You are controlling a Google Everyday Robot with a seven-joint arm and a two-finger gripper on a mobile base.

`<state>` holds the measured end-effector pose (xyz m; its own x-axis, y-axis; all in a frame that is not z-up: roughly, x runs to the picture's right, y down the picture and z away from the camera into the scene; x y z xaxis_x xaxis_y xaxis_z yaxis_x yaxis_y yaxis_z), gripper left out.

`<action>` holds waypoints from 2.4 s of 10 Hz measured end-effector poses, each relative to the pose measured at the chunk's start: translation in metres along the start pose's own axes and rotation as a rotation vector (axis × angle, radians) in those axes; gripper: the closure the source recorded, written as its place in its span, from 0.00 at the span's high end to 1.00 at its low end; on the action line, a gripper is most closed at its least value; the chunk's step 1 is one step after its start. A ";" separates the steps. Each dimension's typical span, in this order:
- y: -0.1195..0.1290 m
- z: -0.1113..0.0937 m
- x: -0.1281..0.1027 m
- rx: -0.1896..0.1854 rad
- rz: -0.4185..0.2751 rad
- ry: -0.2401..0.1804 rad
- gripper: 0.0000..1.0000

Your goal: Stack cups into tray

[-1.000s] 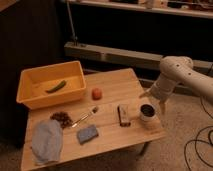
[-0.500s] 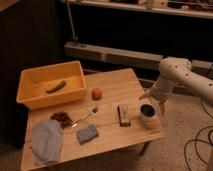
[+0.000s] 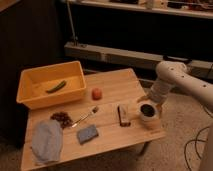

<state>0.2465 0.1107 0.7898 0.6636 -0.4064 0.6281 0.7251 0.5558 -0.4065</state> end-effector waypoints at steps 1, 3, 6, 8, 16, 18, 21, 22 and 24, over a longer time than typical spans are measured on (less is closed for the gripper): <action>0.000 0.004 0.000 -0.002 0.000 -0.006 0.80; -0.004 0.012 -0.002 -0.008 -0.003 -0.016 0.80; -0.010 0.024 -0.003 -0.019 -0.010 -0.034 0.78; -0.009 0.029 -0.003 -0.026 -0.010 -0.044 0.60; -0.005 0.034 0.000 -0.051 -0.010 -0.058 0.42; -0.006 0.033 0.000 -0.053 -0.014 -0.057 0.42; -0.007 0.017 0.000 -0.052 -0.034 -0.028 0.42; -0.008 0.001 -0.003 -0.047 -0.046 -0.025 0.40; -0.013 -0.033 -0.008 -0.032 -0.069 -0.016 0.25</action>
<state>0.2382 0.0833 0.7683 0.6089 -0.4314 0.6656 0.7748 0.5035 -0.3824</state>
